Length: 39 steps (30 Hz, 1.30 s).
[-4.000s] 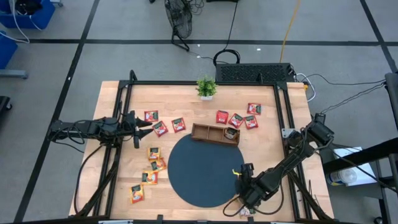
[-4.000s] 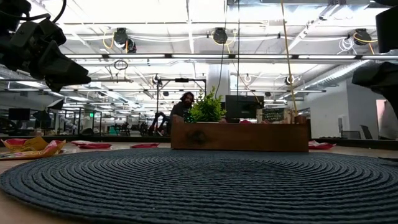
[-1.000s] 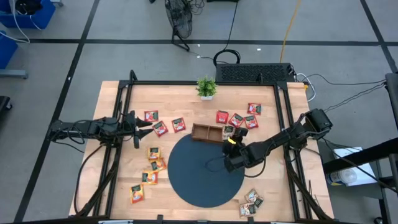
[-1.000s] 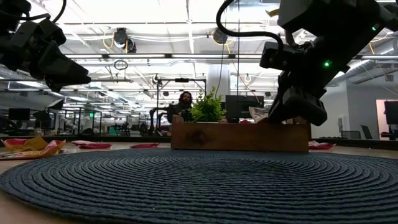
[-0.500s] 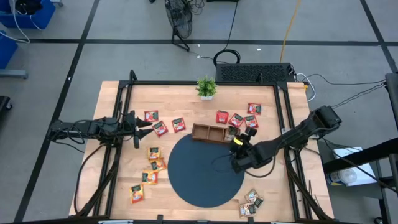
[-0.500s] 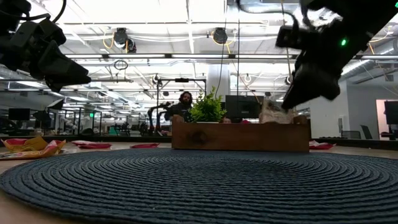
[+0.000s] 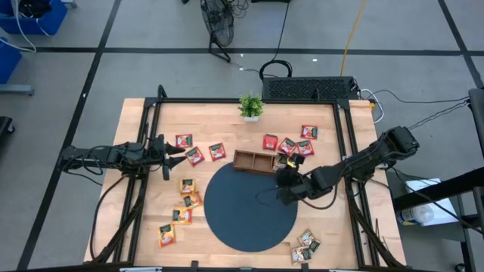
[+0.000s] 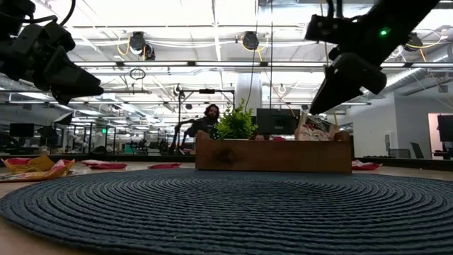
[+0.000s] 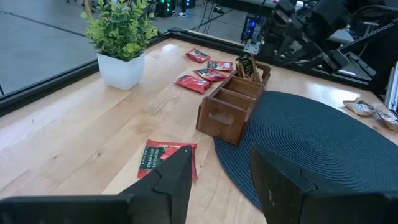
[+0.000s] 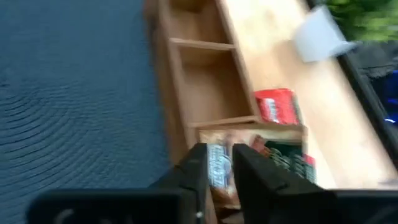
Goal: Pick & Place Tea
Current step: Put the top brown tea bag into the right slot of the wooden organizer
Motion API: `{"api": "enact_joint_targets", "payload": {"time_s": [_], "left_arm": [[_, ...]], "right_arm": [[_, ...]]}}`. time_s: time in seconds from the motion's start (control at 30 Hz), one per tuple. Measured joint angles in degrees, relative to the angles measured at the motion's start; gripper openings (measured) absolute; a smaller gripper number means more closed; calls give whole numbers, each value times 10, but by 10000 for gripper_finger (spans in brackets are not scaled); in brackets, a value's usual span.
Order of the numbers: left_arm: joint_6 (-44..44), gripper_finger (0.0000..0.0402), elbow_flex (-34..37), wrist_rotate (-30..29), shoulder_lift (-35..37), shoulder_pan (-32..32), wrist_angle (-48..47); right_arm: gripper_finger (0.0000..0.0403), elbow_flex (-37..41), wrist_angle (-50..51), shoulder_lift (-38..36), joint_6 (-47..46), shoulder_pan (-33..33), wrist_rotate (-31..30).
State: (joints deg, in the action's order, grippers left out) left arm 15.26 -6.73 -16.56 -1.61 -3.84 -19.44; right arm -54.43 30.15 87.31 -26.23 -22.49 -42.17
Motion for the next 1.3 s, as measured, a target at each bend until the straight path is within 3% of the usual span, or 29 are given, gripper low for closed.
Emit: {"api": "enact_joint_targets", "payload": {"time_s": [0.1, 0.57, 0.93, 1.1, 1.3], "left_arm": [[0, 161, 0, 0, 0, 0, 0], [0, 161, 0, 0, 0, 0, 0], [0, 161, 0, 0, 0, 0, 0], [0, 161, 0, 0, 0, 0, 0], [0, 161, 0, 0, 0, 0, 0]], "right_arm": [[8, 0, -17, 5, 40, 18, 20], [0, 0, -16, 11, 57, 80, 110], [0, -3, -8, 103, 76, 105, 152], [0, -2, -6, 109, 74, 112, 146], [0, -1, -1, 109, 69, 100, 55]]}}
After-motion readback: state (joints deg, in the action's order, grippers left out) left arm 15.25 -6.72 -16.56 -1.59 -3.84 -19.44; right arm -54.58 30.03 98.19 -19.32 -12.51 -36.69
